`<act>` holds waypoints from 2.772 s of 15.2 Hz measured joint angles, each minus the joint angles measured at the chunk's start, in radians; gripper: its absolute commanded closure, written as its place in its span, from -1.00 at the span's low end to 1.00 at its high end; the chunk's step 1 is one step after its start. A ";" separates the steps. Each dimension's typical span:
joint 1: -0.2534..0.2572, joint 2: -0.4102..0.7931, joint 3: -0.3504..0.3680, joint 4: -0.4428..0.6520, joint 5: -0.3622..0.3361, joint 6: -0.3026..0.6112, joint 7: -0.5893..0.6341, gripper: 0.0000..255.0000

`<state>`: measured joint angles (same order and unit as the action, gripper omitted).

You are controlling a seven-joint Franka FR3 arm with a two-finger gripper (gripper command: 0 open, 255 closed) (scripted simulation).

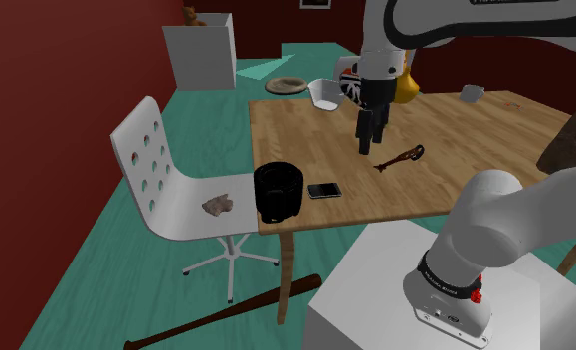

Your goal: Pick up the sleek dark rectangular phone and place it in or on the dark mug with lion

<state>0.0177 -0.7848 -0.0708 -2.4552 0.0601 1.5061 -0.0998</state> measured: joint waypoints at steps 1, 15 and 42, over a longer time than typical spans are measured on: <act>0.000 0.000 0.000 0.000 0.000 0.000 0.000 -1.00; 0.109 0.315 -0.021 -0.136 -0.099 0.570 -0.315 -1.00; 0.137 0.514 -0.028 -0.191 -0.121 0.868 -0.397 1.00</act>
<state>0.1542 -0.2703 -0.0986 -2.6467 -0.0605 2.3739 -0.4964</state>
